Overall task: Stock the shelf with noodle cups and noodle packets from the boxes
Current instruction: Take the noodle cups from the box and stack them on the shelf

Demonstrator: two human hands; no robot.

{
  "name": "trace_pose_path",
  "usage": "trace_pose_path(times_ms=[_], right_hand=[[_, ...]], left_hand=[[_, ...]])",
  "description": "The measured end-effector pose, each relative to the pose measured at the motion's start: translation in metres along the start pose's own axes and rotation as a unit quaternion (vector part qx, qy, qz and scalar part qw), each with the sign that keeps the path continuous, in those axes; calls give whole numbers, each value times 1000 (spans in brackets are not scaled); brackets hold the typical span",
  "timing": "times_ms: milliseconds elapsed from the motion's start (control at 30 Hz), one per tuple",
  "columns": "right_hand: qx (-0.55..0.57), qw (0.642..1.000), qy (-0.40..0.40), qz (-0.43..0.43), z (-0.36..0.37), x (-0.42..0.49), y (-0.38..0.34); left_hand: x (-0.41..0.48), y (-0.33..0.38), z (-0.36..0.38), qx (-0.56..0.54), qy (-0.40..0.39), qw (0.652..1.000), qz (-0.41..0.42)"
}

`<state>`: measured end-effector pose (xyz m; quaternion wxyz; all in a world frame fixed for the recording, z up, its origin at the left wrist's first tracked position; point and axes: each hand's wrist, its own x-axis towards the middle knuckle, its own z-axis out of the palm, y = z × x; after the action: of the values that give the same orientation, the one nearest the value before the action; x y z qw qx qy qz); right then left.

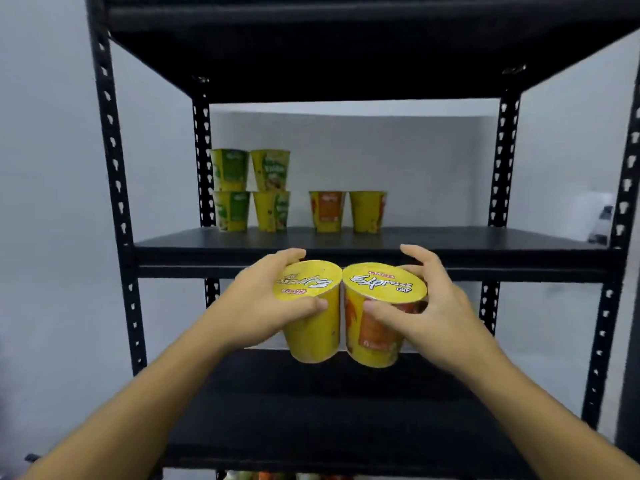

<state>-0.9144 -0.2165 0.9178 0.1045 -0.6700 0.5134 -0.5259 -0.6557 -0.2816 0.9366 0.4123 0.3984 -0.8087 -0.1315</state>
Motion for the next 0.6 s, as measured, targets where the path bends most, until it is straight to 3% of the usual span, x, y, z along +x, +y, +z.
trace_pose_path(times_ms=[200,600], right_hand=[[32,999,35,-20,-23,71,-35],[-7,999,38,25,-46,189,-21]], left_hand=[[63,24,-35,-62,42,997,15],[184,36,-32,-16,80,996,-34]])
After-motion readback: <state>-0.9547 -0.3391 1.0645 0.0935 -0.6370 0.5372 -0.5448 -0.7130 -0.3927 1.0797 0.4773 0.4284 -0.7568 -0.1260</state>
